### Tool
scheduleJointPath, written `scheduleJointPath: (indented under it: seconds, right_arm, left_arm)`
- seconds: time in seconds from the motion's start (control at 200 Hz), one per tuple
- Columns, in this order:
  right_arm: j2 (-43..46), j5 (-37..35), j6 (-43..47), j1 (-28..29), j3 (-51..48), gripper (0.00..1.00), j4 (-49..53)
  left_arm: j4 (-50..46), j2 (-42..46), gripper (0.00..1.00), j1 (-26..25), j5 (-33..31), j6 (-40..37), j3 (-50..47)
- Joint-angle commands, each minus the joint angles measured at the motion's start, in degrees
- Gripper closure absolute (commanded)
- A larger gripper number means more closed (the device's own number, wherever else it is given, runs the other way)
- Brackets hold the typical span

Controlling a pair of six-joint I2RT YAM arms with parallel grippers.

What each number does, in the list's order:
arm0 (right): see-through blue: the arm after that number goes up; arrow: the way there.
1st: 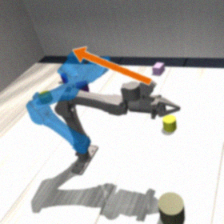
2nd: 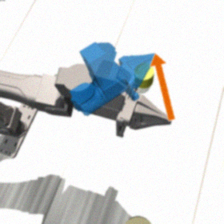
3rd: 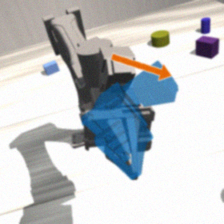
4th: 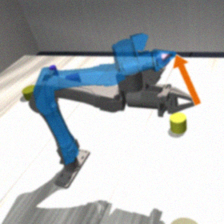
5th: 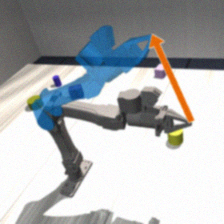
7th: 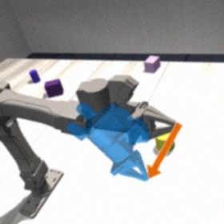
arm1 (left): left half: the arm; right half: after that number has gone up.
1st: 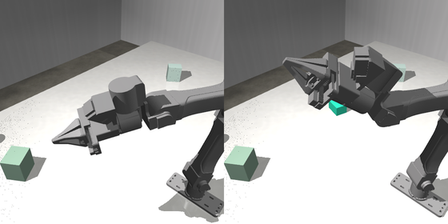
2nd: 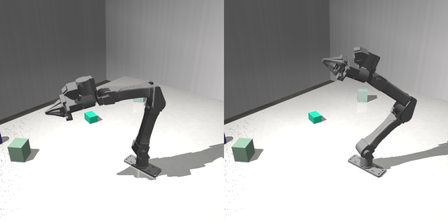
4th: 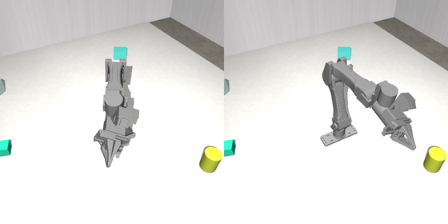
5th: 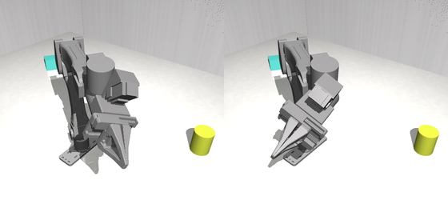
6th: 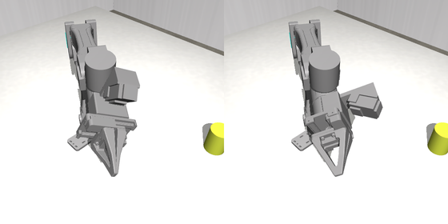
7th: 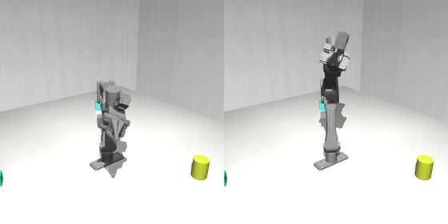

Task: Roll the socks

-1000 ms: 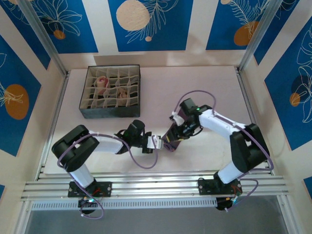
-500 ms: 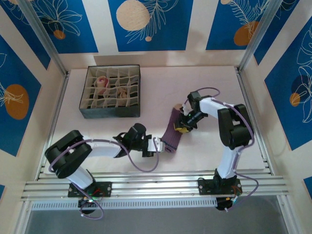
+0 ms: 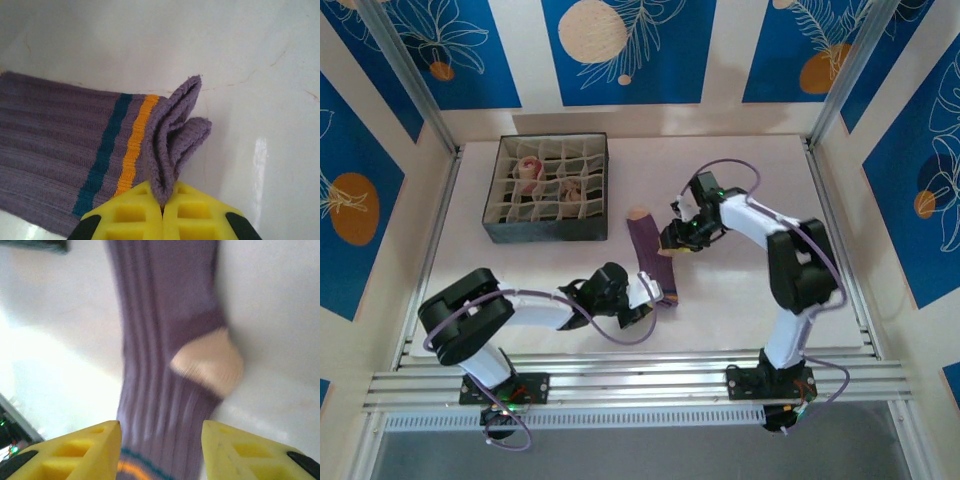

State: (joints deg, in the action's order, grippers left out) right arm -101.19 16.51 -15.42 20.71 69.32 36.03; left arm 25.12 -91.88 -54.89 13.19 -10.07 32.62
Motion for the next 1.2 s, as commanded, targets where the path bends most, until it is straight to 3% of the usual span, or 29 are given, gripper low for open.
scheduleJointPath:
  seconds: [0.0, 0.13, 0.35, 0.63, 0.95, 1.196]
  right_arm:
    - [10.81, 4.77, 0.13, 0.16, -9.03, 0.53, -5.08]
    - [18.52, 11.75, -2.20, 0.65, -19.36, 0.51, -10.92]
    - [17.30, 15.87, -4.58, 1.65, -26.03, 0.50, -16.81]
    - [13.79, 15.30, -4.77, 3.77, -27.63, 0.49, -19.23]
    - [11.48, 14.44, -5.88, 2.23, -29.44, 0.49, -21.97]
    - [8.71, 13.44, -5.21, 3.14, -27.51, 0.49, -20.59]
  left_arm:
    - [1.98, -1.87, 1.00, 0.41, 2.70, 6.63, 1.10]
    - [3.38, -3.94, 1.00, 2.51, 8.08, 12.20, 2.20]
    - [1.94, -6.93, 1.00, 5.03, 15.21, 20.87, 4.37]
    - [-1.04, -8.38, 1.00, 7.06, 16.90, 29.34, 6.02]
    - [-0.19, -11.79, 1.00, 11.66, 18.87, 40.23, 6.03]
    - [1.13, -13.38, 1.00, 12.65, 20.71, 43.52, 6.30]
